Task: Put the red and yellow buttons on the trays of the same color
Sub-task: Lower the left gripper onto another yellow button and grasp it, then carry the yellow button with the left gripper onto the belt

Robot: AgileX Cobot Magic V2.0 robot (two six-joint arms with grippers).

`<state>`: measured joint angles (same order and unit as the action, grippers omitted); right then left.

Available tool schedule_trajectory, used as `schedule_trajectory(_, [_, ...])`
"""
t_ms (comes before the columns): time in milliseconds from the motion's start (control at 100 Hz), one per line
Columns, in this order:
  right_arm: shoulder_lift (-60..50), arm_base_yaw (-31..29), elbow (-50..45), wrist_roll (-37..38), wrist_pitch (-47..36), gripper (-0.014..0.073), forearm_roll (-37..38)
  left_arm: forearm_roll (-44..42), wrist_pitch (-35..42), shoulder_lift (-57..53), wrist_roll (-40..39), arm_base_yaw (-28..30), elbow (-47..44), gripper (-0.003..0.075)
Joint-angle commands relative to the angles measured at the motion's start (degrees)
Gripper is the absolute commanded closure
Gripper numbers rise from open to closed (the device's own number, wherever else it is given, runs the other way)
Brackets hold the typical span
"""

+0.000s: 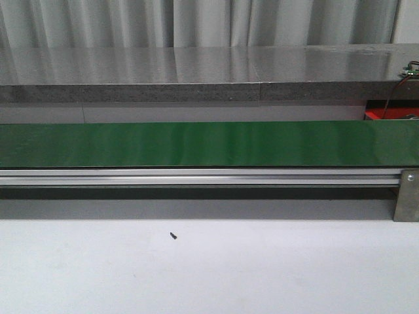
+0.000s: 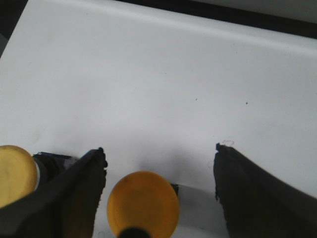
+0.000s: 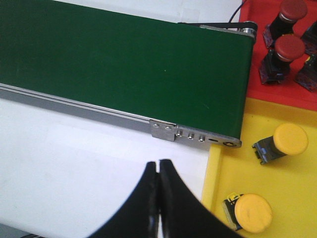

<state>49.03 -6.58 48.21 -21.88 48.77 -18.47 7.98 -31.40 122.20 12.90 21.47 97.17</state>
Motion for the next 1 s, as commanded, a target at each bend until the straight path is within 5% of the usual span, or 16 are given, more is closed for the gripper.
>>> schedule_trajectory(0, [-0.62, 0.1, 1.33, -0.3, -2.74, 0.0662, -0.74, -0.15, 1.9, -2.46, -0.22, -0.02, 1.94, 0.0278])
schedule_trajectory(620, [-0.62, 0.1, 1.33, -0.3, -3.19, 0.0662, -0.74, -0.78, -0.48, -0.06, -0.22, -0.02, 1.94, 0.029])
schedule_trajectory(990, [-0.62, 0.1, 1.33, -0.3, -3.25, 0.0662, -0.74, -2.38, -2.99, -0.69, -0.22, -0.02, 1.94, 0.0585])
